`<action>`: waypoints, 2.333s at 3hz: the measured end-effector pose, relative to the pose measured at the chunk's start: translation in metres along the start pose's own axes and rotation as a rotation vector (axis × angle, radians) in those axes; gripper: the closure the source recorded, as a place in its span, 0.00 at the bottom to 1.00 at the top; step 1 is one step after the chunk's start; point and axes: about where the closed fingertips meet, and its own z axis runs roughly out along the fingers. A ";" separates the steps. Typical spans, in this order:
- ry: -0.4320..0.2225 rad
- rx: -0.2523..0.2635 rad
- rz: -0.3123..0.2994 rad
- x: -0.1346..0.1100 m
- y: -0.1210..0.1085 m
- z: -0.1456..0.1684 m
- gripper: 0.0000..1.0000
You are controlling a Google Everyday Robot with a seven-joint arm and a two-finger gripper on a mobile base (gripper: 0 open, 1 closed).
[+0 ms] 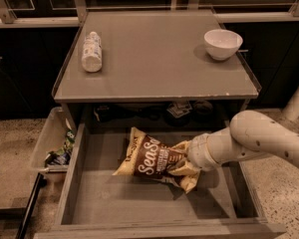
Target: Pick brown chip bag from top drawer and place on counter
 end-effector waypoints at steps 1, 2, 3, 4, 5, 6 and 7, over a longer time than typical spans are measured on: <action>-0.049 0.030 -0.055 -0.022 -0.007 -0.046 1.00; -0.093 0.066 -0.116 -0.044 -0.011 -0.098 1.00; -0.113 0.084 -0.179 -0.067 -0.019 -0.148 1.00; -0.100 0.115 -0.262 -0.099 -0.039 -0.200 1.00; -0.100 0.115 -0.262 -0.099 -0.039 -0.200 1.00; -0.100 0.130 -0.269 -0.105 -0.043 -0.199 1.00; -0.100 0.130 -0.269 -0.105 -0.044 -0.199 1.00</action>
Offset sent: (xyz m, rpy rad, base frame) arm -0.0142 -0.0649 0.1680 0.1051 -0.2322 0.0736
